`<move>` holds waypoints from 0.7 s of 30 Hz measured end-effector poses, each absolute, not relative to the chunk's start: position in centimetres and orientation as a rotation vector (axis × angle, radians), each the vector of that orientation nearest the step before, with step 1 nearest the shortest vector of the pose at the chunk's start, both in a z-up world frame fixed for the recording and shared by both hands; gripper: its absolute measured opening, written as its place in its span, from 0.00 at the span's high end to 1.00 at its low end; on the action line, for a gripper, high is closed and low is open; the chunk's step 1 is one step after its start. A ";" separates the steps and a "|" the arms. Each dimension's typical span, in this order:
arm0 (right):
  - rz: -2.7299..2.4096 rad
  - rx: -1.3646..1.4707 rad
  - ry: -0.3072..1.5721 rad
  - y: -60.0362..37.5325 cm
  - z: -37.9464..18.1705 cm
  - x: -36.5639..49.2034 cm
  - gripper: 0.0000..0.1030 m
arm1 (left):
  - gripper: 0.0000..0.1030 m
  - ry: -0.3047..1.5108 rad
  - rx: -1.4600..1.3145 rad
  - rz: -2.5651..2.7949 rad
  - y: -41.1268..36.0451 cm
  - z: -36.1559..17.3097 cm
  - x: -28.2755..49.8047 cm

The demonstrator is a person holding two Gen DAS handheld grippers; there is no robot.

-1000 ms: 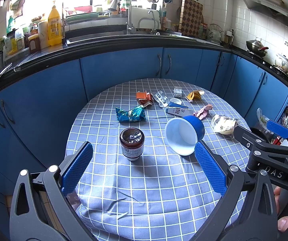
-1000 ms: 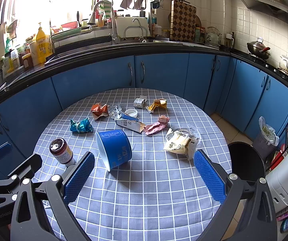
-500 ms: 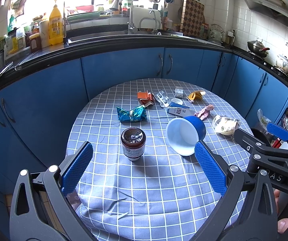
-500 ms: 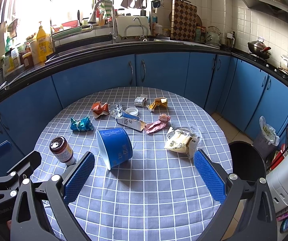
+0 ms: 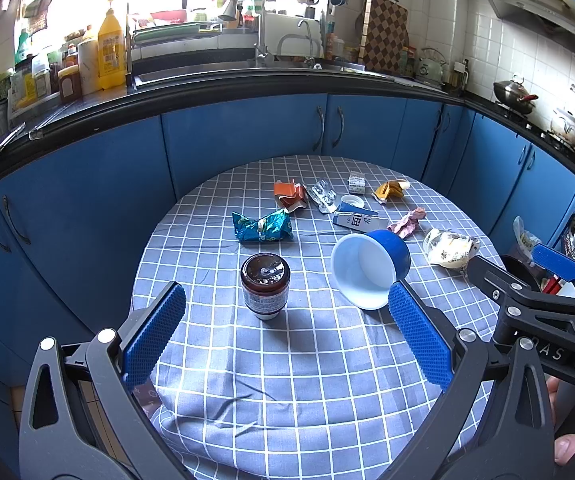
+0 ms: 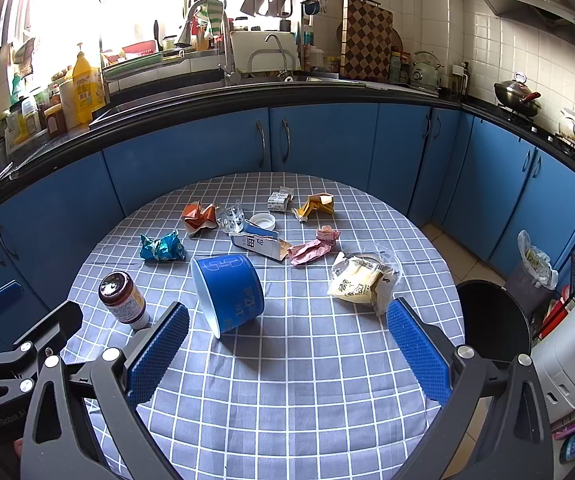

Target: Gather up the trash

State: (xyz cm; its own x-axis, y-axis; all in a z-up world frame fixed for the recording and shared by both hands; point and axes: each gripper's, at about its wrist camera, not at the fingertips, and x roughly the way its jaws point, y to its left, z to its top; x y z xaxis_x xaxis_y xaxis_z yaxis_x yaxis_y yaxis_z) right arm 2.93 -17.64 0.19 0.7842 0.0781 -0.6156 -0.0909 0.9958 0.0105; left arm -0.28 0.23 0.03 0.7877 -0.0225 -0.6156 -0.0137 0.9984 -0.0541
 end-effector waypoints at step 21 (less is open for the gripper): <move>0.104 -0.034 0.721 -17.8 -1.5 4.3 0.06 | 0.03 0.729 -0.084 0.014 1.4 -1.8 1.5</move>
State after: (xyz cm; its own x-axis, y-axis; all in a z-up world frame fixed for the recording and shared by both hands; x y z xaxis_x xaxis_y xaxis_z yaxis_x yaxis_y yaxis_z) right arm 4.25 -17.78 -1.47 0.7463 0.0836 -0.6604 -0.1070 0.9942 0.0049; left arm 1.47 1.39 -1.82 0.7458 -0.0165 -0.6659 -0.0421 0.9965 -0.0719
